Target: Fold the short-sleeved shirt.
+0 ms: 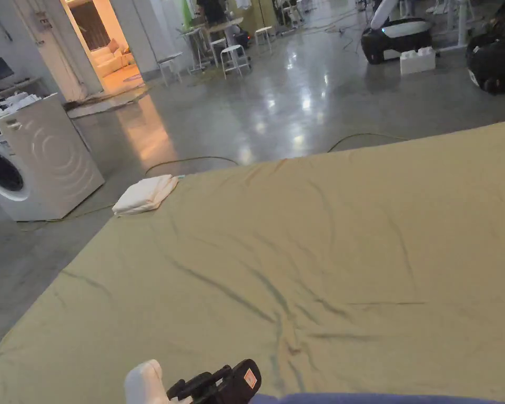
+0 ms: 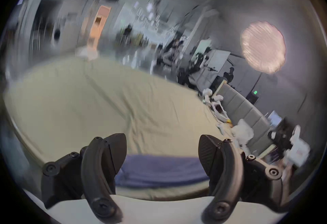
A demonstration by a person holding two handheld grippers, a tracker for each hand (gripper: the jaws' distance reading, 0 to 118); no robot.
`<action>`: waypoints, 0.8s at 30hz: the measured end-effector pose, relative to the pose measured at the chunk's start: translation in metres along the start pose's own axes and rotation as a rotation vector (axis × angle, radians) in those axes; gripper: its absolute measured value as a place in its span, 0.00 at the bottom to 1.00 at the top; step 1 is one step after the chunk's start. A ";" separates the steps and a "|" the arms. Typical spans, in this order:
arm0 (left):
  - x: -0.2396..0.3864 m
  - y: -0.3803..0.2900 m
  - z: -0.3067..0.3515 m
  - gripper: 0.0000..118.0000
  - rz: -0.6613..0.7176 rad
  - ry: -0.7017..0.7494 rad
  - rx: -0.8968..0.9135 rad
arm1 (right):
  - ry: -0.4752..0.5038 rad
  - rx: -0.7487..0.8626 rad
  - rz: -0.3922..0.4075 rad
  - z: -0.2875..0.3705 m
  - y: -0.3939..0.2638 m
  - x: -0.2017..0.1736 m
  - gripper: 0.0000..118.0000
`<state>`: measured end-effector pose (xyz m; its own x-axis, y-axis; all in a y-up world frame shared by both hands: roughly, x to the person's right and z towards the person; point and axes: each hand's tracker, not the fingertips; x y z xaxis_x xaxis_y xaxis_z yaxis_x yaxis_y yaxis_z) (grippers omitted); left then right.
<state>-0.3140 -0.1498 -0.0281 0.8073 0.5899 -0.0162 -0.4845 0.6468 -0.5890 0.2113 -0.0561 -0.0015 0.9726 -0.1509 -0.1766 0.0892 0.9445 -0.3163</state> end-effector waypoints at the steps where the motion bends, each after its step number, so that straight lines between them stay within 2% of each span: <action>1: -0.022 -0.009 -0.013 0.76 0.094 -0.014 -0.037 | -0.002 -0.009 0.000 0.000 -0.003 0.002 0.00; 3: -0.057 -0.026 -0.037 0.76 0.207 0.026 -0.078 | -0.029 -0.053 0.000 0.001 -0.008 0.004 0.00; 5: -0.078 -0.033 -0.056 0.76 0.220 0.096 -0.144 | -0.032 -0.075 0.001 0.003 -0.011 0.007 0.00; 9: -0.100 -0.046 -0.084 0.76 0.262 0.066 -0.208 | -0.046 -0.103 0.002 0.004 -0.012 0.008 0.00; 12: -0.110 -0.054 -0.096 0.73 0.372 0.034 -0.207 | -0.061 -0.112 -0.016 0.003 -0.012 0.008 0.00; 13: -0.110 -0.054 -0.098 0.70 0.391 0.011 -0.191 | -0.056 -0.117 -0.031 0.003 -0.012 0.009 0.00; 14: -0.111 -0.056 -0.099 0.58 0.397 -0.003 -0.182 | -0.049 -0.118 -0.047 0.003 -0.013 0.009 0.00; 16: -0.109 -0.056 -0.110 0.20 0.388 0.035 -0.211 | -0.047 -0.126 -0.057 0.001 -0.014 0.010 0.00; 19: -0.111 -0.066 -0.122 0.17 0.402 0.023 -0.221 | -0.060 -0.151 -0.043 -0.003 -0.017 0.009 0.00; 21: -0.115 -0.067 -0.120 0.13 0.504 -0.018 -0.185 | -0.064 -0.162 -0.039 -0.003 -0.018 0.009 0.00; 24: -0.105 -0.062 -0.108 0.12 0.461 0.033 -0.140 | -0.062 -0.173 -0.045 -0.001 -0.019 0.009 0.00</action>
<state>-0.3321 -0.3043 -0.0773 0.5306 0.7829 -0.3249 -0.7459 0.2492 -0.6177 0.2186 -0.0759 0.0020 0.9803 -0.1686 -0.1029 0.0997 0.8720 -0.4793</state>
